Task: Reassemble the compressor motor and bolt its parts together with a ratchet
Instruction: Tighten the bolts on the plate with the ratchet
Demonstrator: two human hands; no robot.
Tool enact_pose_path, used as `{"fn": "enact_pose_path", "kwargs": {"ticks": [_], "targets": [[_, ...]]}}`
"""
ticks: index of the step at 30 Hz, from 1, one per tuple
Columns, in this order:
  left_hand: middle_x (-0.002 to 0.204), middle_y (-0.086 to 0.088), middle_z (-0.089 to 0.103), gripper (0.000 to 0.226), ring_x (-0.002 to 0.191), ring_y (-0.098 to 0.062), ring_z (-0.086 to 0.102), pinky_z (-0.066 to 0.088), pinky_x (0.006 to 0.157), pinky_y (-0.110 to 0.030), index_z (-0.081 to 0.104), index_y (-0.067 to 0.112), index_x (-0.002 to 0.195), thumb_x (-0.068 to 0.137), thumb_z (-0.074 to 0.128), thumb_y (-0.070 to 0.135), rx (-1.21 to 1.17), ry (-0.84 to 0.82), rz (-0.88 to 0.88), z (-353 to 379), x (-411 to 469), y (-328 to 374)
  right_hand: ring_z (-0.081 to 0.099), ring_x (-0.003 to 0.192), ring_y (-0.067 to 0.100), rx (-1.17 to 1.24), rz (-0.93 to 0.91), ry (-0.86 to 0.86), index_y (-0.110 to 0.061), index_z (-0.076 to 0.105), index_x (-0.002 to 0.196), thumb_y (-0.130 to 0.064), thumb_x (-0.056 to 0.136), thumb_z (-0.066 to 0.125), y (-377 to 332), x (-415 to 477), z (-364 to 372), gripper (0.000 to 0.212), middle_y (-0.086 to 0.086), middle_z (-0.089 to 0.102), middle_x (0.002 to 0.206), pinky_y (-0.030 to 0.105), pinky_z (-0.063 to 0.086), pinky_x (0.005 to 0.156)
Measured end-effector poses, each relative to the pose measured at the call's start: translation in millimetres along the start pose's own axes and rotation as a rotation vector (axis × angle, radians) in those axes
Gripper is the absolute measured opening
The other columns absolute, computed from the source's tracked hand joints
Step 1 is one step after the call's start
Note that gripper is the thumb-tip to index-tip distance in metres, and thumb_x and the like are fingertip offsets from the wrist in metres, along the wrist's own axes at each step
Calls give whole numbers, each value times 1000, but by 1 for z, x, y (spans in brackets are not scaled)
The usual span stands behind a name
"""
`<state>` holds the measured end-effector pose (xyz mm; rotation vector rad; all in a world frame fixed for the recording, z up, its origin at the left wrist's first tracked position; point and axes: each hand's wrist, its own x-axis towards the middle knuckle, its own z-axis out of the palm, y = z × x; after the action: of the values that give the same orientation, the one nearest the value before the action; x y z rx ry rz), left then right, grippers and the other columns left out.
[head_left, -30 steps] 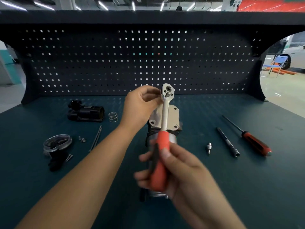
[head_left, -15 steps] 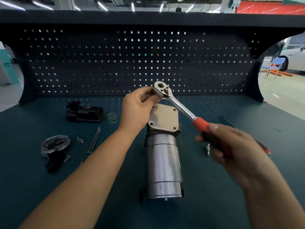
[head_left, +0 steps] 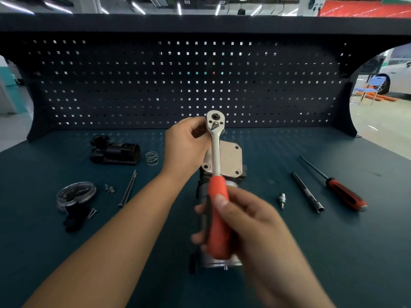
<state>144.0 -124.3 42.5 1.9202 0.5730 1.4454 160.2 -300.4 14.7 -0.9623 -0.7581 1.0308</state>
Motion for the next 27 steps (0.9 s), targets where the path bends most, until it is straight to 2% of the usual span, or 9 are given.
{"fn": "enact_pose_path", "kwargs": {"ticks": [4, 7, 9, 11, 14, 16, 19, 23, 27], "targets": [[76, 17, 69, 26, 70, 4, 63, 51, 68, -14, 70, 31, 79, 84, 66, 6, -16, -108, -4, -12, 3, 2, 48, 39, 10, -188, -111, 170, -9, 74, 86, -32, 59, 64, -35, 6, -51, 37, 13, 72, 77, 14, 37, 37], [78, 14, 69, 25, 72, 3, 62, 51, 72, -15, 68, 29, 79, 82, 68, 4, -14, -217, -11, -17, 9, 4, 43, 39, 7, -158, -134, 257, -3, 69, 97, -25, 67, 56, -52, 11, -73, 39, 15, 73, 81, 10, 35, 39], [78, 17, 68, 27, 73, 6, 61, 50, 74, -12, 68, 30, 79, 83, 68, 3, -24, -267, -27, -19, 13, 5, 45, 40, 7, -100, -130, 240, -2, 73, 90, -23, 67, 56, -48, 9, -70, 36, 15, 73, 82, 11, 38, 39], [78, 17, 68, 28, 74, 5, 61, 51, 74, -14, 68, 30, 79, 84, 66, 3, -36, -251, -28, -19, 13, 5, 47, 40, 8, -60, -123, 174, -9, 77, 82, -24, 64, 60, -35, 2, -52, 29, 14, 73, 81, 14, 39, 38], [80, 14, 69, 31, 73, 5, 63, 50, 67, -12, 67, 31, 80, 81, 68, 0, -112, -135, -23, -12, 3, 2, 54, 41, 14, -22, -94, 105, -5, 71, 90, -22, 58, 75, -3, -4, -12, 36, 10, 70, 73, 19, 40, 36], [77, 12, 69, 28, 70, 2, 64, 51, 65, -14, 67, 28, 79, 77, 72, 1, -109, -61, -30, -7, -1, 0, 59, 43, 21, 116, -23, 93, -7, 63, 99, -18, 72, 69, 14, -2, 12, 31, 8, 68, 67, 21, 45, 38], [75, 12, 70, 24, 69, 0, 65, 53, 66, -18, 68, 28, 76, 75, 75, 5, -59, -28, -25, -3, -2, 0, 64, 48, 27, 259, 30, 73, -6, 58, 102, -15, 72, 56, 22, 3, 24, 31, 8, 68, 67, 27, 52, 43], [71, 21, 67, 28, 67, 8, 62, 47, 63, -8, 68, 30, 75, 79, 69, 2, -59, -67, -3, -7, 1, 2, 62, 46, 25, 77, -18, 76, -1, 62, 98, -21, 69, 60, 2, -1, -4, 35, 12, 70, 76, 24, 47, 39], [75, 22, 67, 24, 71, 10, 62, 47, 66, -6, 68, 29, 82, 83, 67, 4, -88, -123, -9, -14, 3, 4, 47, 36, 14, -63, -105, 212, -4, 72, 86, -25, 66, 59, -28, 2, -44, 32, 17, 72, 80, 15, 36, 35]]}}
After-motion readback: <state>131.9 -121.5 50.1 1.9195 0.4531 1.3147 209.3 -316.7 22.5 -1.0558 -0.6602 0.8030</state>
